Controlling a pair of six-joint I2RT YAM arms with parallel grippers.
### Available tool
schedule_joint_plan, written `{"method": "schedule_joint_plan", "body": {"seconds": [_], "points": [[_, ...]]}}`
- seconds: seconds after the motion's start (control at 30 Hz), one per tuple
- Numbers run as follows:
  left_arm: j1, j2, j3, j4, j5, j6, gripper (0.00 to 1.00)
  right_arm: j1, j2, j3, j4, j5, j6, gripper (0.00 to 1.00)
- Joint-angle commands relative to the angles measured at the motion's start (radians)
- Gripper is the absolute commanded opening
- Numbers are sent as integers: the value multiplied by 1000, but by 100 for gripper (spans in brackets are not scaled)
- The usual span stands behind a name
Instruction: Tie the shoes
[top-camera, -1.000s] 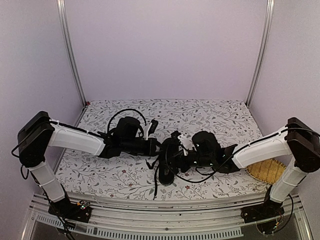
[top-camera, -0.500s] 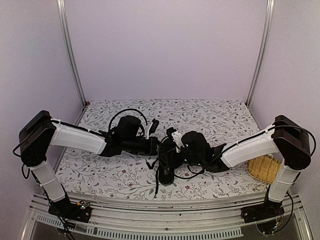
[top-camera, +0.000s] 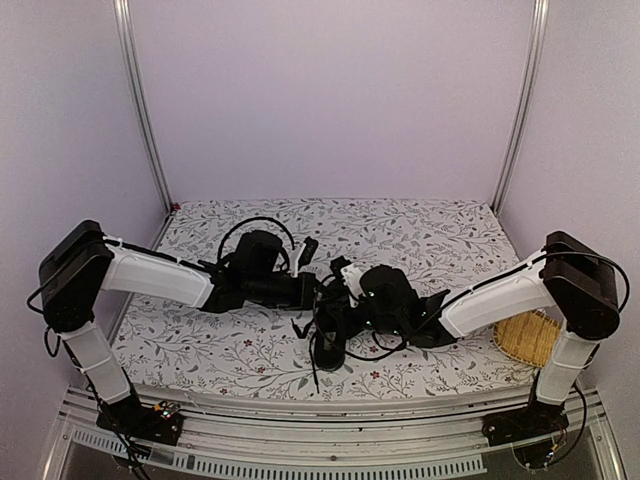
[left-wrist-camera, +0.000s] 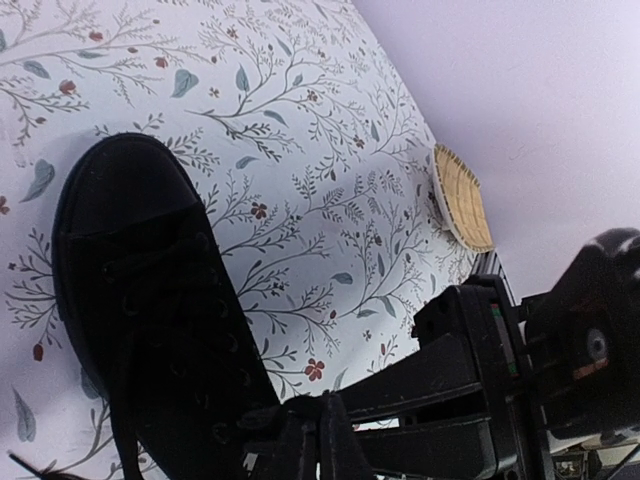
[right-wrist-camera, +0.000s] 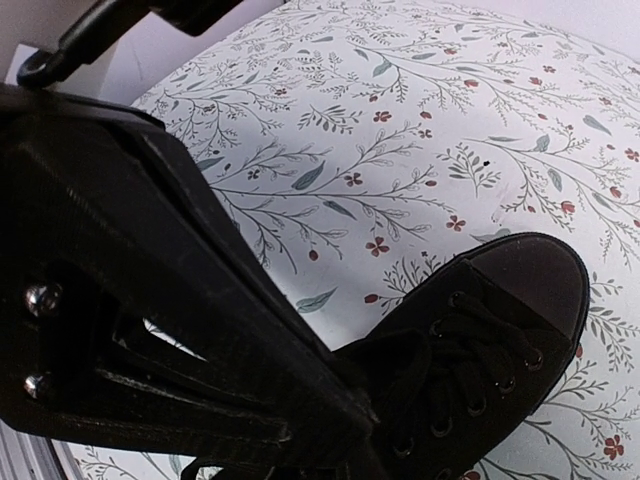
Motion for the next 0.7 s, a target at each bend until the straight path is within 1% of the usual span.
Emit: {"method": "schedule_joint_plan", "body": {"seconds": [0.0, 0.03, 0.07, 0.1, 0.2, 0.27, 0.37, 0.43, 0.53, 0.67], "points": [[7, 8, 22, -9, 17, 39, 0, -6, 12, 26, 35, 46, 7, 2], [8, 6, 20, -10, 15, 50, 0, -6, 10, 24, 33, 53, 8, 2], [9, 3, 17, -10, 14, 66, 4, -6, 8, 24, 29, 60, 9, 2], [10, -3, 12, -13, 6, 84, 14, -6, 6, 22, 25, 65, 15, 2], [16, -44, -38, -10, -38, 142, 48, -6, -5, 14, 15, 82, 34, 2], [22, -71, -82, 4, -54, 186, 57, -6, -14, 4, 8, 91, 45, 2], [34, -88, -139, 27, -61, 244, 60, -6, -27, -4, -5, 99, 60, 2], [46, -76, -165, 38, -57, 265, 56, -6, -31, -4, -16, 103, 66, 2], [62, -45, -181, 46, -48, 277, 47, -6, -31, 2, -31, 107, 71, 2], [68, -21, -197, 57, -51, 280, 41, -5, -21, 21, -53, 106, 78, 2]]}}
